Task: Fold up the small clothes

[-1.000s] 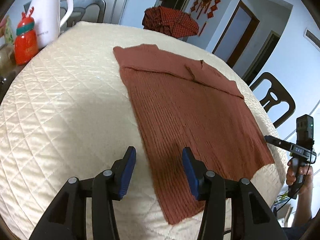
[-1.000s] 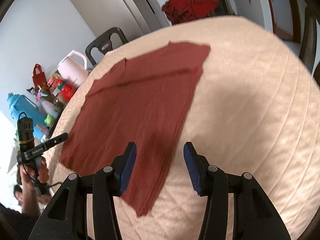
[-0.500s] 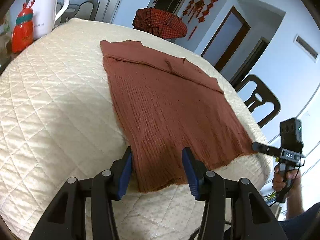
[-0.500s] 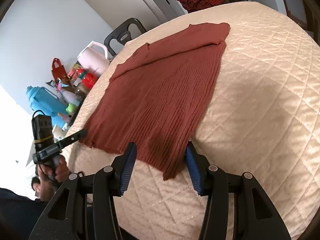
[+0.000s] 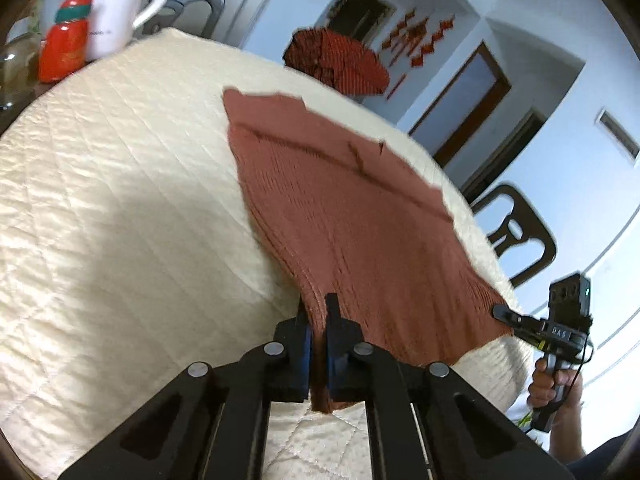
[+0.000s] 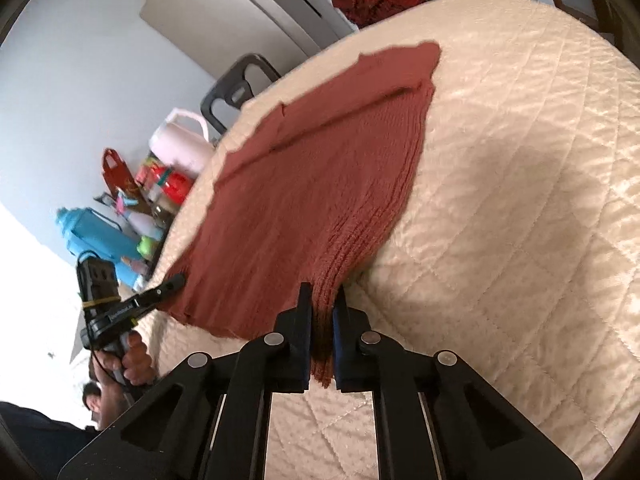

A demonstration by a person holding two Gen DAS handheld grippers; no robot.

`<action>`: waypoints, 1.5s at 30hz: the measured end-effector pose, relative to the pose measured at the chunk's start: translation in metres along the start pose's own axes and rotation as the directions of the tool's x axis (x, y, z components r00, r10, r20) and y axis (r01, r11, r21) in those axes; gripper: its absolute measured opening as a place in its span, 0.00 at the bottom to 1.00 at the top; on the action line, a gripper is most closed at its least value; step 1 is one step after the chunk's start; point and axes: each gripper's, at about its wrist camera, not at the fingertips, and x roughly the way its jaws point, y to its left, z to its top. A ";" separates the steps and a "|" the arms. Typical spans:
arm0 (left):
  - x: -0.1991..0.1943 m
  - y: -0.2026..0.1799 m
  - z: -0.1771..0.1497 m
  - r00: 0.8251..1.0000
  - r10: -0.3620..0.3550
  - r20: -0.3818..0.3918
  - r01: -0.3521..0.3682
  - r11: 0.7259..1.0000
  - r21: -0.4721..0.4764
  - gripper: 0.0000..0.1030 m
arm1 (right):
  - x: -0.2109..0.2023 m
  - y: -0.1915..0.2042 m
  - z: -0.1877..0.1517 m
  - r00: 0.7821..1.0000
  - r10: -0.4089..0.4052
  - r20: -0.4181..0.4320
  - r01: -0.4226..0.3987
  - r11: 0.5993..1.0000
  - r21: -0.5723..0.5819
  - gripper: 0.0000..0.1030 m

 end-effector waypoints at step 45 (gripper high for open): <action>0.117 0.059 0.166 0.999 -0.035 -0.004 0.033 0.973 -0.229 0.06 | 0.078 -0.057 0.173 0.995 0.038 0.087 -0.054 0.980 0.192 0.07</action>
